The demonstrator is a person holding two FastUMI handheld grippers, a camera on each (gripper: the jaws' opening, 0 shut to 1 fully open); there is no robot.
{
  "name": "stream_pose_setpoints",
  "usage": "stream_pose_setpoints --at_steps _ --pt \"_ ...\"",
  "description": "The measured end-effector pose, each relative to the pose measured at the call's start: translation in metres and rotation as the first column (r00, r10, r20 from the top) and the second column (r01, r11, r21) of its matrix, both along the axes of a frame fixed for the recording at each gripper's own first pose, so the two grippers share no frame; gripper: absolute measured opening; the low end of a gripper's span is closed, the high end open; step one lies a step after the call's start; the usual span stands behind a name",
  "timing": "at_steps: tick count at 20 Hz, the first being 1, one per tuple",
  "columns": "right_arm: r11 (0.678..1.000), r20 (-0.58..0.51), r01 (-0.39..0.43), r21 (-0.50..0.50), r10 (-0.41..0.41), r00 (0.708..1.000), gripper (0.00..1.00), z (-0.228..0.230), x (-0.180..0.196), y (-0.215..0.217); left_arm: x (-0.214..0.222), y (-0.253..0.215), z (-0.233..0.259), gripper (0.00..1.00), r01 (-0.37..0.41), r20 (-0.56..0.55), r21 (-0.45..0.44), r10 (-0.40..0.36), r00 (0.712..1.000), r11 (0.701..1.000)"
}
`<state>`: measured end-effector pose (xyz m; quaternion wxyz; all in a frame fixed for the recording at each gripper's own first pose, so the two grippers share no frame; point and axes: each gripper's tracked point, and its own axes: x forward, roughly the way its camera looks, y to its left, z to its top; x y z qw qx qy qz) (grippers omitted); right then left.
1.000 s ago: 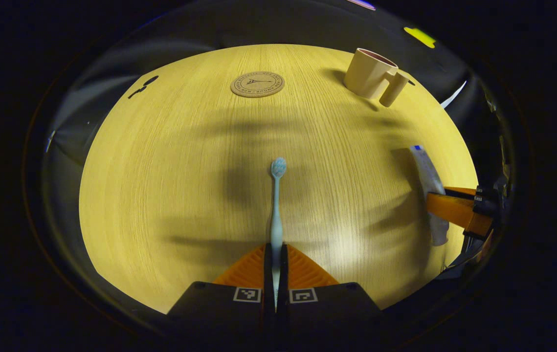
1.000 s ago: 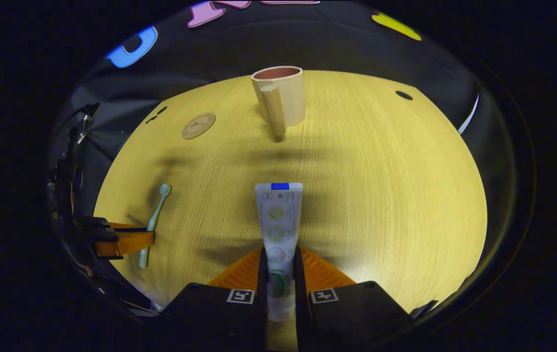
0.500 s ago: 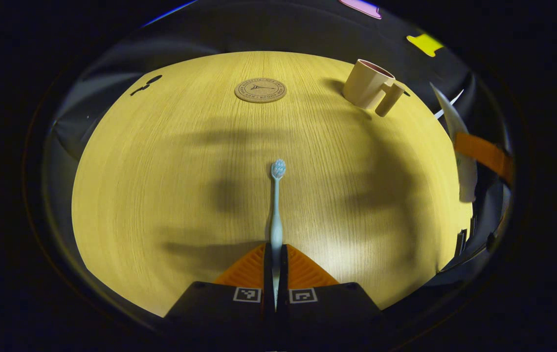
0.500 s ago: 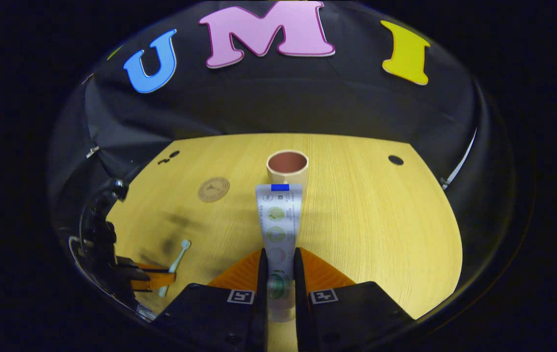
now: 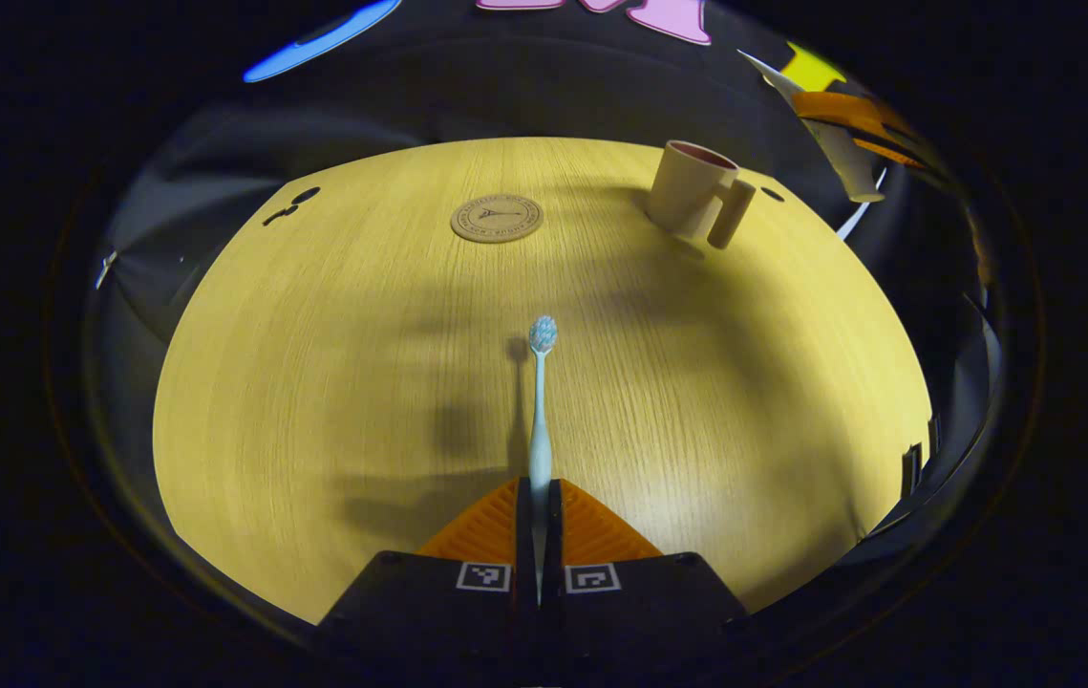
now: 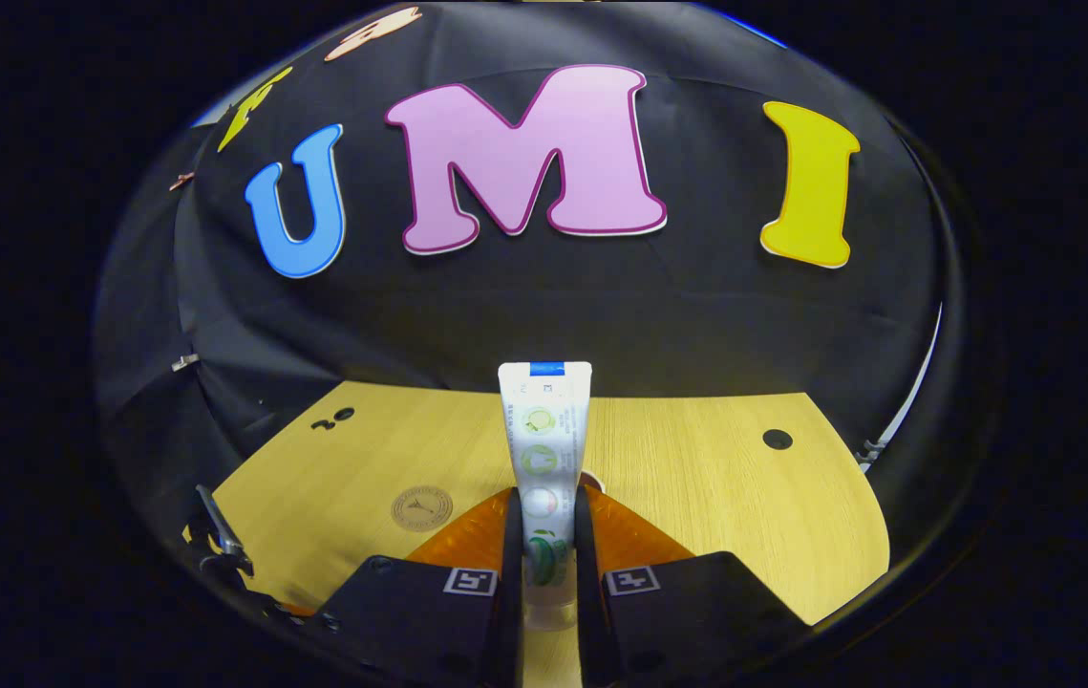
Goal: Put the toothbrush and toothpaste on the desktop into the cup, then pick up the cup and place it on the coaster on the desktop.
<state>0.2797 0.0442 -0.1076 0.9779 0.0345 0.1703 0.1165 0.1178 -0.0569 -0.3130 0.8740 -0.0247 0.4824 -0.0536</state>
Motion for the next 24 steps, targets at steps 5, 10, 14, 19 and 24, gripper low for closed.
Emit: stream_pose_setpoints --at_steps 5,10,14,19,24 --pt "1.0 0.166 0.019 0.018 -0.022 0.986 0.26 0.011 0.051 0.003 0.001 0.002 0.009 0.07 -0.04 0.029 -0.038 0.041 0.999 0.998" --pt "0.998 0.278 0.049 0.043 -0.059 0.959 0.26 0.004 0.097 0.008 0.001 0.001 0.018 0.07 -0.046 0.05 -0.035 0.047 0.998 0.998" --pt "0.997 0.293 0.068 0.037 -0.076 0.953 0.26 -0.021 0.12 0.006 0.017 -0.015 0.044 0.07 -0.047 0.122 -0.088 0.058 0.991 0.995" --pt "0.997 0.294 0.059 0.047 -0.071 0.953 0.26 -0.052 0.137 0.012 0.047 -0.033 0.081 0.07 -0.059 0.2 -0.177 0.095 0.975 0.982" --pt "0.997 0.256 0.06 0.041 -0.068 0.964 0.31 -0.083 0.134 0.01 0.074 -0.041 0.109 0.07 -0.053 0.257 -0.197 0.104 0.961 0.979"
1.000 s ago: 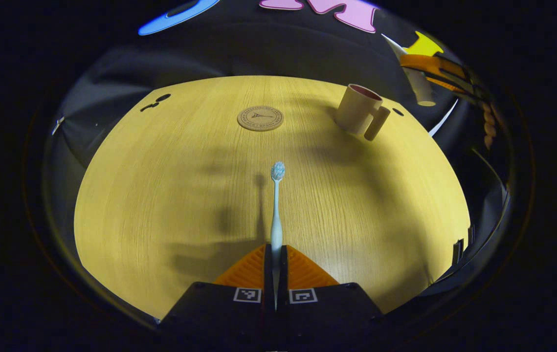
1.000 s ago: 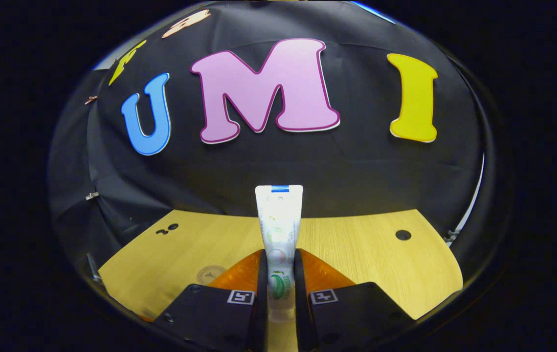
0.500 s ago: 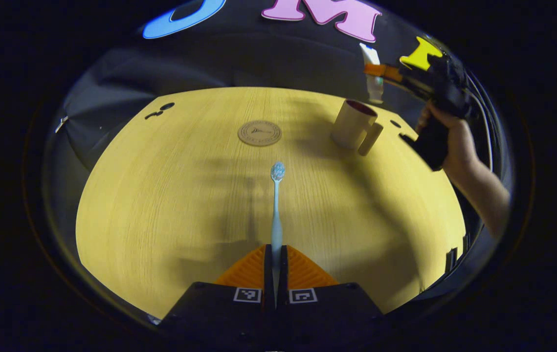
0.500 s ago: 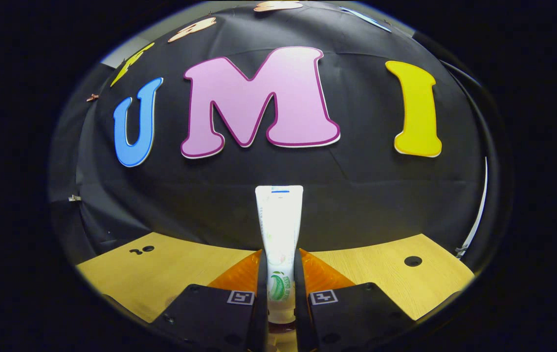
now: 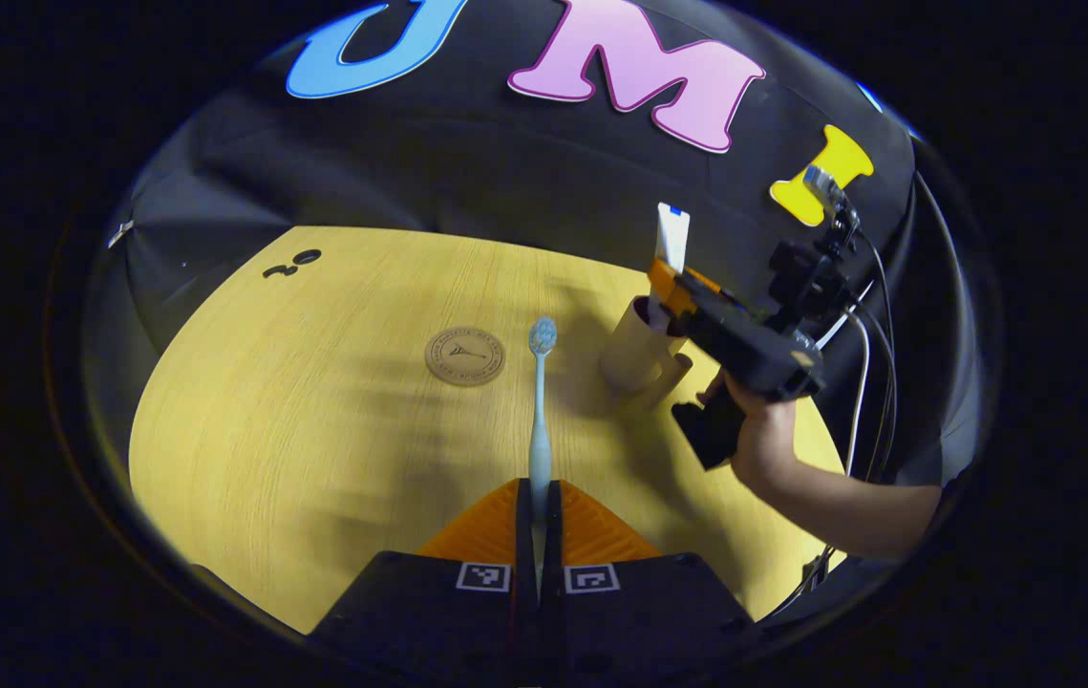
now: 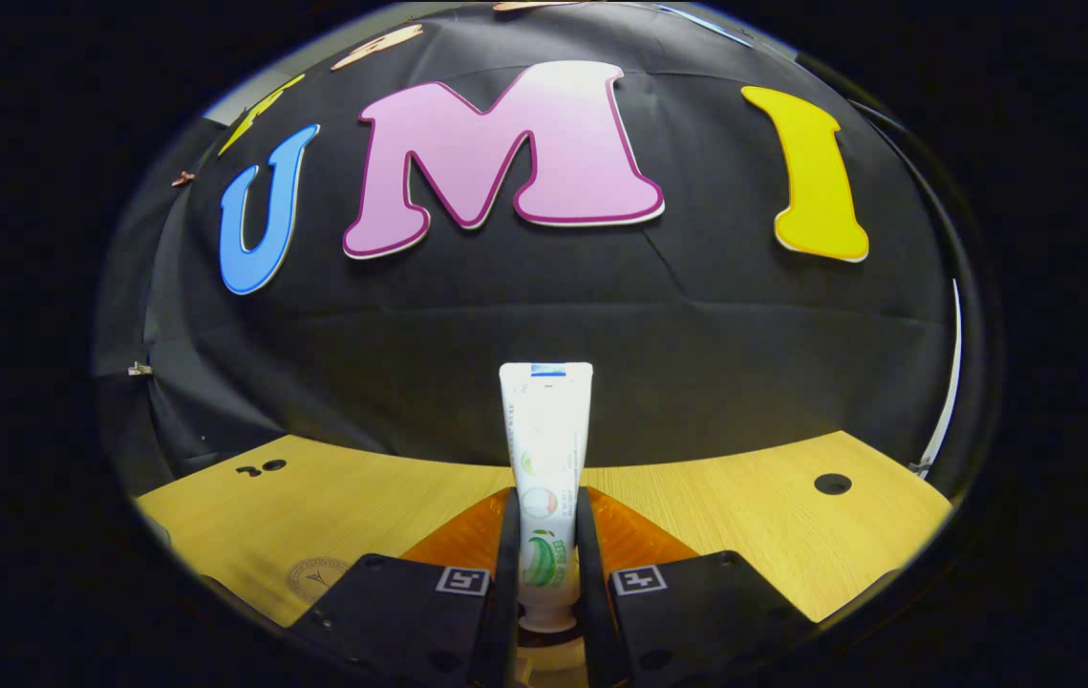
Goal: Put the toothbrush and toothpaste on the desktop into the cup, then pick up the cup and place it on the coaster on the desktop.
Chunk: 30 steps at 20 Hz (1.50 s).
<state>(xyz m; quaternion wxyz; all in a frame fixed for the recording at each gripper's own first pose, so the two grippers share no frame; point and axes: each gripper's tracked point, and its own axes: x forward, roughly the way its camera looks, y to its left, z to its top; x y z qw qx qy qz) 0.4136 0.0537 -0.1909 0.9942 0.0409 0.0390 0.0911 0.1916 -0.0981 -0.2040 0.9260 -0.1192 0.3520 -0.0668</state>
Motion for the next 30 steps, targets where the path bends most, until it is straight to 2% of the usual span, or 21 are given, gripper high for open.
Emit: stream_pose_setpoints --at_steps 1,3,4,5,8,10,13,16,18,22,25,27,30 --pt "1.0 -0.01 -0.007 0.002 0.007 1.0 0.32 -0.007 -0.003 0.0 0.004 -0.004 0.002 0.07 0.004 0.008 -0.002 -0.004 1.0 1.0" --pt "1.0 -0.005 -0.01 -0.006 0.01 1.0 0.45 -0.011 -0.01 -0.004 0.009 -0.011 0.009 0.07 0.014 0.019 -0.012 -0.014 1.0 1.0" --pt "1.0 0.001 -0.003 -0.013 0.003 1.0 0.54 -0.01 -0.012 -0.01 0.015 -0.015 0.011 0.07 0.019 0.023 -0.017 -0.019 1.0 1.0" --pt "1.0 -0.004 -0.003 -0.01 0.003 1.0 0.58 -0.01 -0.013 -0.012 0.018 -0.021 0.012 0.07 0.028 0.027 -0.022 -0.027 0.999 0.999" --pt "0.999 -0.017 0.028 0.018 -0.028 0.999 0.96 -0.001 -0.024 -0.036 0.031 -0.036 0.027 0.07 0.051 0.064 -0.026 -0.049 0.997 0.998" --pt "0.998 0.005 0.066 0.026 -0.066 0.998 0.96 0.017 -0.038 -0.062 0.051 -0.052 0.044 0.06 0.079 0.11 -0.036 -0.075 0.991 0.996" --pt "0.995 -0.021 0.101 0.011 -0.101 0.995 0.98 0.025 -0.067 -0.098 0.094 -0.079 0.079 0.06 0.103 0.209 -0.067 -0.087 0.974 0.992" --pt "0.99 -0.025 0.141 -0.017 -0.141 0.99 0.98 0.036 -0.097 -0.135 0.145 -0.099 0.109 0.06 0.111 0.332 -0.075 -0.08 0.94 0.991" --pt "0.987 -0.061 0.158 -0.02 -0.159 0.985 0.98 0.031 -0.109 -0.151 0.174 -0.116 0.117 0.06 0.153 0.399 -0.066 -0.114 0.91 0.986" --pt "0.987 -0.084 0.157 -0.038 -0.16 0.984 0.98 0.035 -0.118 -0.172 0.217 -0.126 0.111 0.06 0.147 0.488 -0.07 -0.095 0.868 0.987" --pt "0.99 -0.097 0.124 -0.069 -0.131 0.987 0.98 0.029 -0.125 -0.174 0.229 -0.136 0.095 0.06 0.161 0.511 -0.071 -0.103 0.853 0.984" --pt "0.993 -0.123 0.102 -0.064 -0.109 0.986 0.98 0.02 -0.128 -0.171 0.233 -0.144 0.077 0.06 0.18 0.507 -0.05 -0.13 0.852 0.982" --pt "0.996 -0.132 0.07 -0.055 -0.077 0.988 0.98 0.014 -0.13 -0.162 0.24 -0.146 0.057 0.06 0.169 0.502 -0.01 -0.141 0.854 0.986"
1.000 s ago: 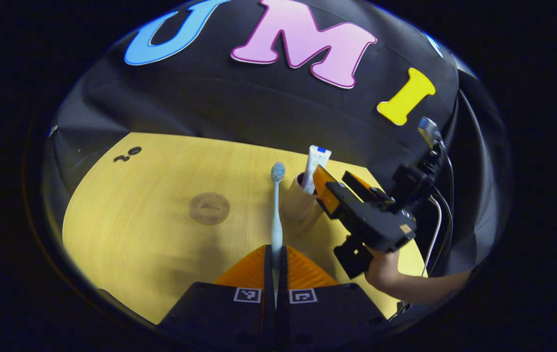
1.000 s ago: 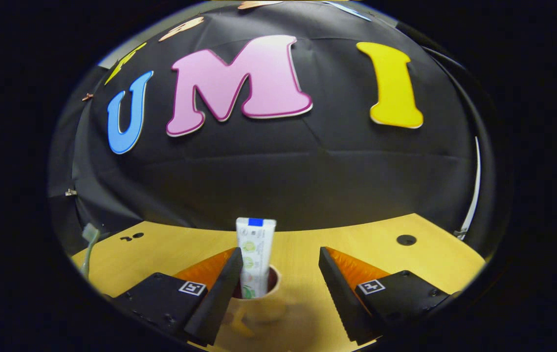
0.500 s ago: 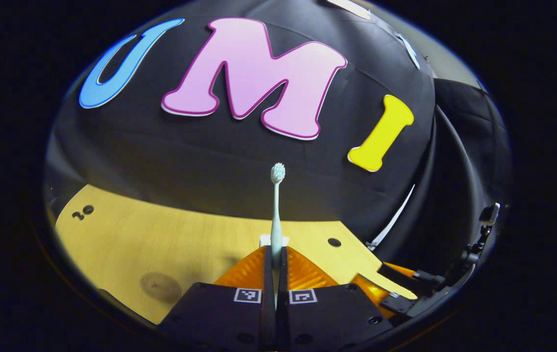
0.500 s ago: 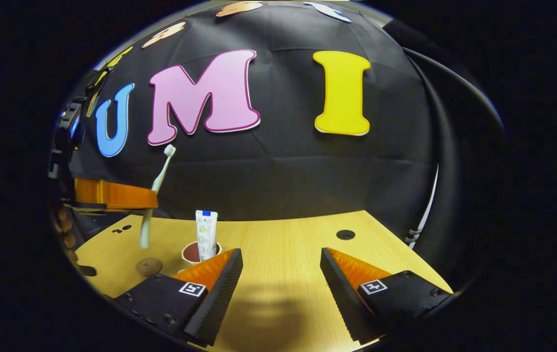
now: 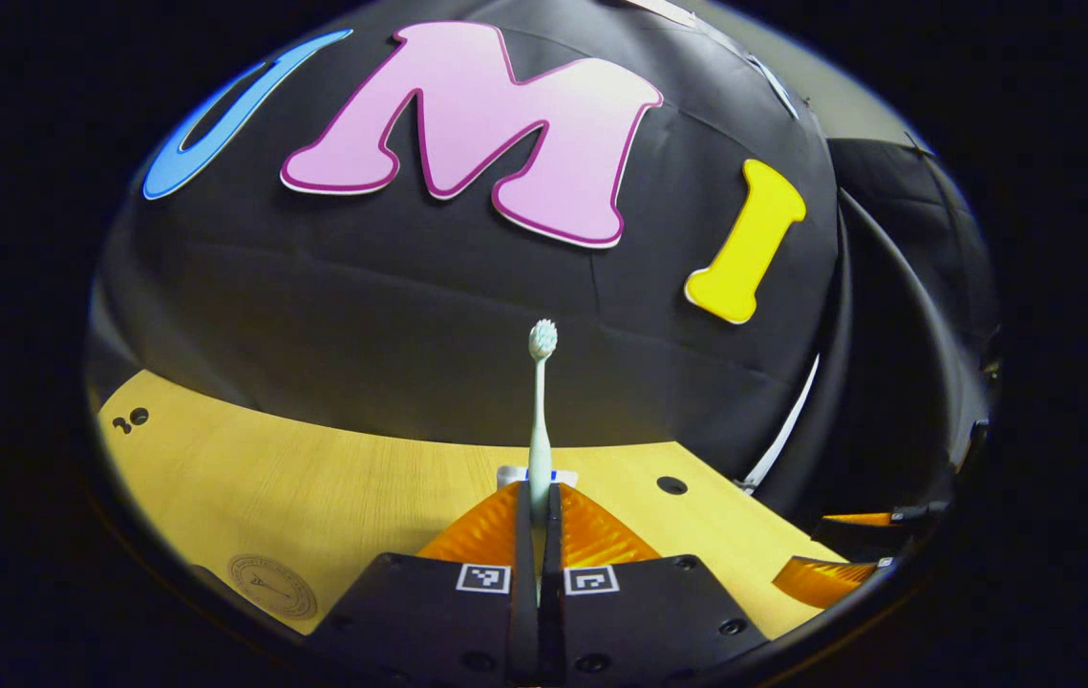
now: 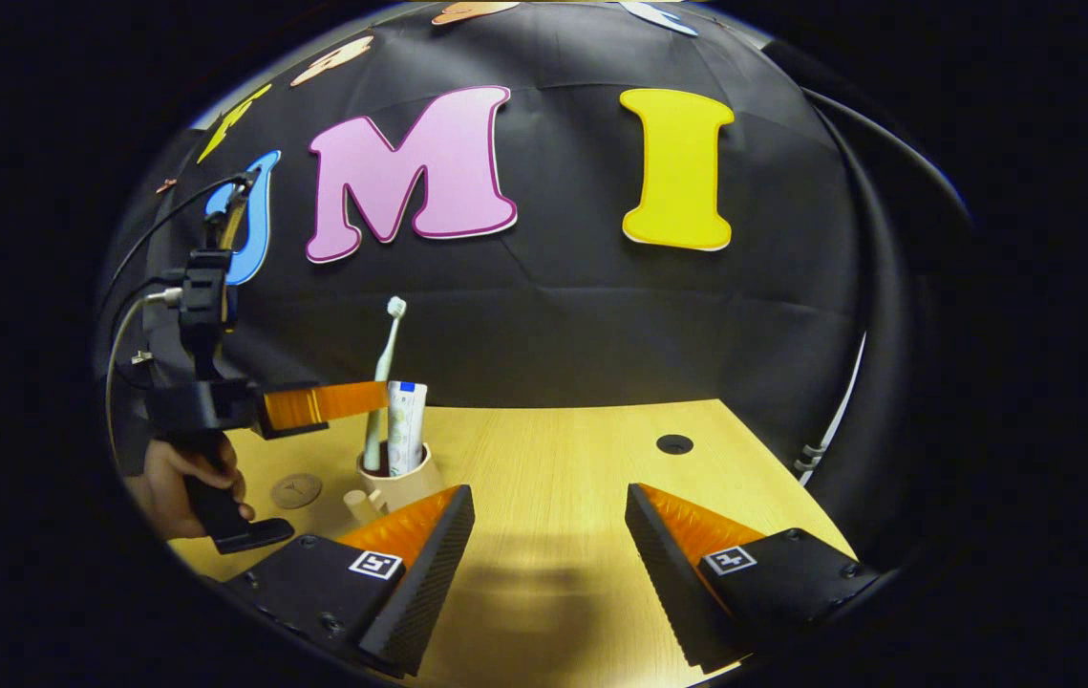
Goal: Put the toothbrush and toothpaste on the desktop into the cup, then pick up the cup and place it on the coaster on the desktop.
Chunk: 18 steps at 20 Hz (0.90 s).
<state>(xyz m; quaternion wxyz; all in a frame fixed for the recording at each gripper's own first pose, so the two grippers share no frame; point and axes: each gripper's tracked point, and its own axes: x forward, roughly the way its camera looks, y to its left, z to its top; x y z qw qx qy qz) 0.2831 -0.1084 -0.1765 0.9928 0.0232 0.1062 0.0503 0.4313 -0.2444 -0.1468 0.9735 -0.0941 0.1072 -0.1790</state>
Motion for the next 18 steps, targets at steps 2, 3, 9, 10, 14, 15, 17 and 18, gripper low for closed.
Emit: stream_pose_setpoints --at_steps 2,3,9,10,14,15,17,18 --pt "1.0 -0.009 -0.015 -0.005 0.015 1.0 0.98 -0.005 0.001 0.004 0.004 0.0 -0.013 0.06 -0.015 -0.012 0.031 0.015 1.0 0.999" --pt "1.0 -0.016 -0.021 -0.001 0.021 1.0 0.98 -0.007 0.001 0.006 0.005 0.001 -0.02 0.08 -0.019 -0.022 0.042 0.02 1.0 0.999" --pt "1.0 -0.041 -0.029 0.003 0.029 0.999 0.98 -0.015 0.0 0.009 -0.006 0.0 -0.033 0.4 -0.008 -0.049 0.065 0.011 0.999 0.998" --pt "1.0 -0.045 -0.026 0.004 0.026 0.999 0.98 -0.016 -0.001 0.008 -0.008 0.003 -0.03 0.51 -0.011 -0.04 0.084 0.014 0.999 0.996" --pt "0.999 -0.064 -0.031 0.015 0.032 0.997 0.98 -0.009 -0.002 0.013 -0.028 0.014 -0.01 0.98 -0.01 -0.001 0.119 0.01 1.0 0.993" --pt "0.999 -0.064 -0.038 0.012 0.039 0.997 0.98 -0.006 -0.002 0.017 -0.036 0.019 -0.007 0.97 -0.018 -0.004 0.131 0.019 1.0 0.991" --pt "0.998 -0.069 -0.062 0.011 0.063 0.996 0.98 0.005 -0.001 0.026 -0.055 0.042 0.003 0.98 -0.066 -0.002 0.144 0.067 0.998 0.987" --pt "0.997 -0.077 -0.077 0.006 0.077 0.994 0.98 0.011 0.0 0.032 -0.069 0.055 0.008 0.97 -0.092 -0.006 0.136 0.094 0.996 0.986"
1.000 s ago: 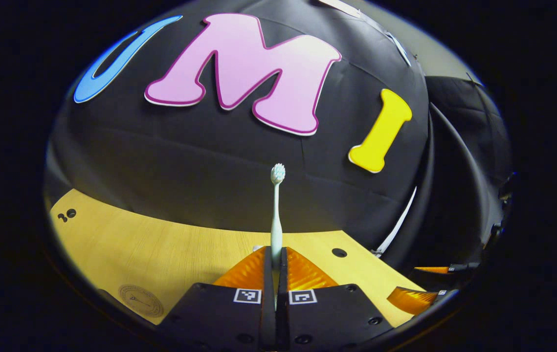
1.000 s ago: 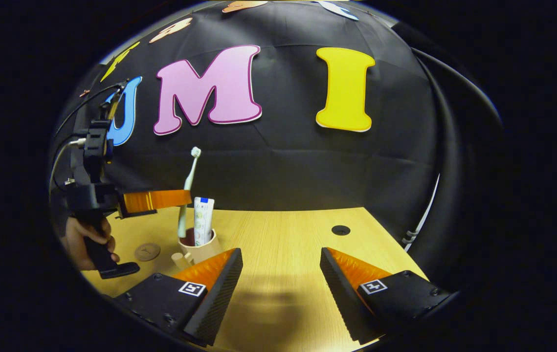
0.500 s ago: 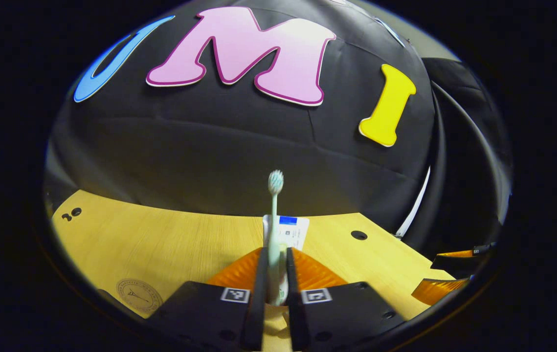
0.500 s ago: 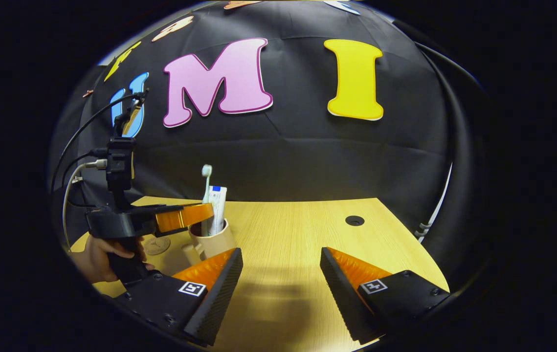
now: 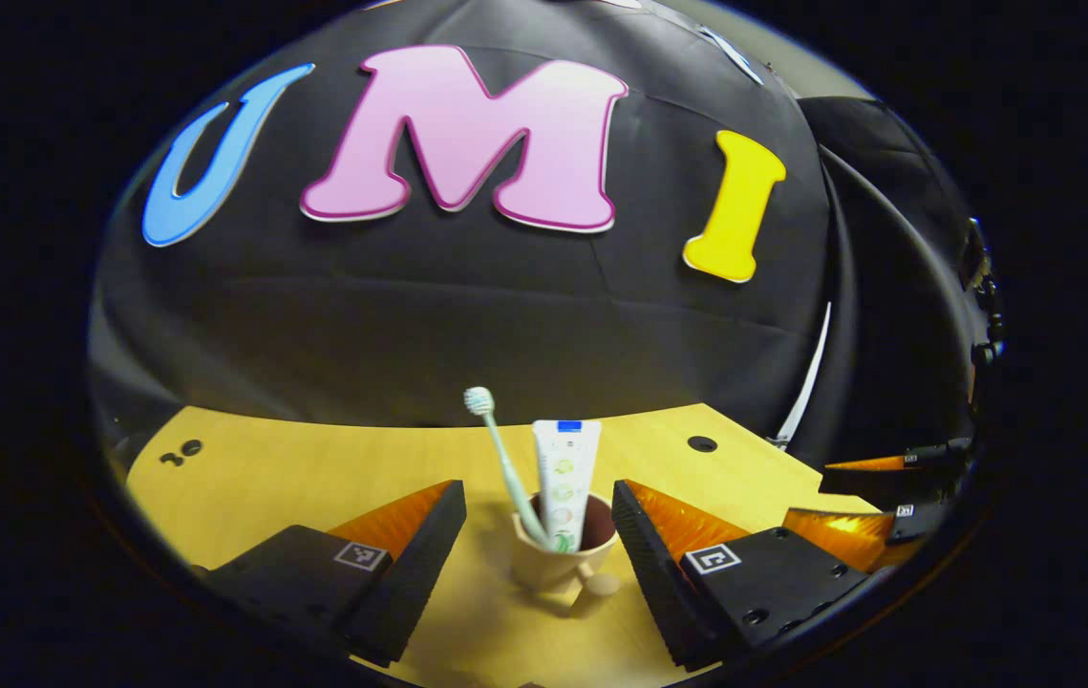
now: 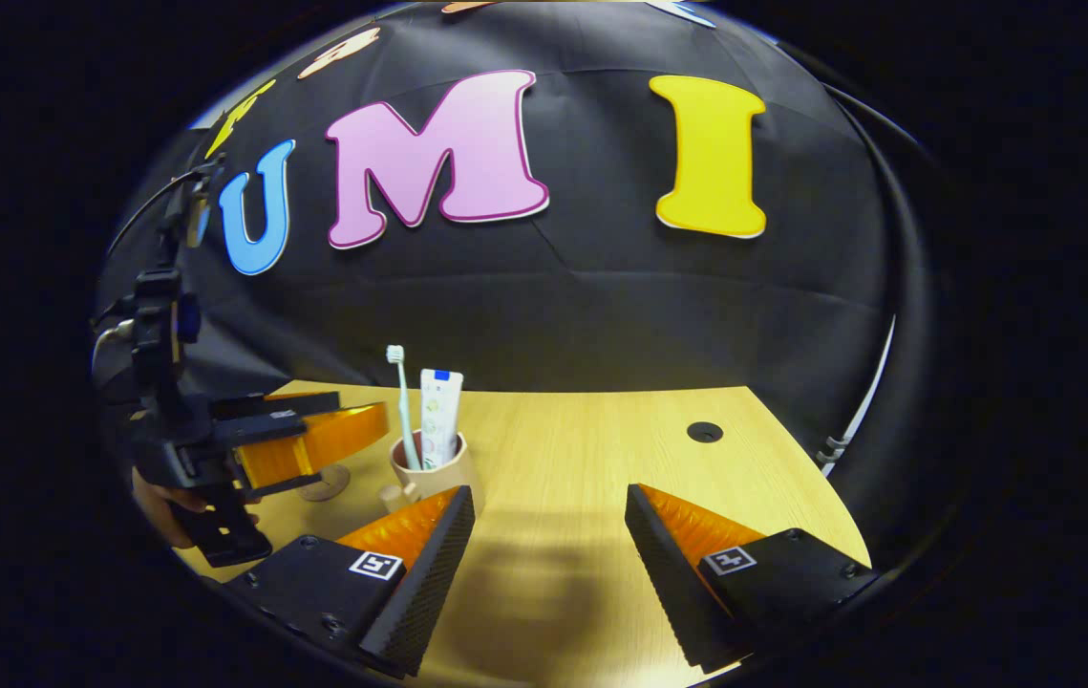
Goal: Put the toothbrush and toothpaste on the desktop into the cup, then pick up the cup and place it on the coaster on the desktop.
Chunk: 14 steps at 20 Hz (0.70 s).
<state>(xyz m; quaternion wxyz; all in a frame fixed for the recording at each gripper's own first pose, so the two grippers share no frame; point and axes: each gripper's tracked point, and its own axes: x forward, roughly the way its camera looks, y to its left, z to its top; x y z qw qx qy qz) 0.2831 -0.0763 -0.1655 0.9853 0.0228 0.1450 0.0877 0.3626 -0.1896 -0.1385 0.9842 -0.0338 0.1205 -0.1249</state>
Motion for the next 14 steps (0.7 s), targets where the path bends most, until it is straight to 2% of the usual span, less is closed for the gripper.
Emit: stream_pose_setpoints --at_steps 3,7,10,14 --pt "0.998 -0.061 -0.066 -0.003 0.066 0.996 0.98 0.011 0.007 0.027 -0.051 0.039 0.013 0.97 -0.077 -0.027 -0.058 0.076 0.997 0.995" --pt "0.993 -0.199 -0.117 0.014 0.118 0.973 0.98 0.016 0.017 0.068 -0.122 0.084 0.003 0.97 -0.193 -0.048 0.022 0.194 0.98 0.981" --pt "0.988 -0.288 -0.157 -0.013 0.147 0.946 0.98 0.009 0.02 0.092 -0.172 0.081 -0.011 0.97 -0.2 -0.105 -0.016 0.197 0.975 0.98" --pt "0.984 -0.432 -0.174 -0.03 0.144 0.89 0.98 -0.025 0.014 0.115 -0.217 0.08 -0.019 0.98 -0.192 -0.133 -0.053 0.184 0.974 0.98"
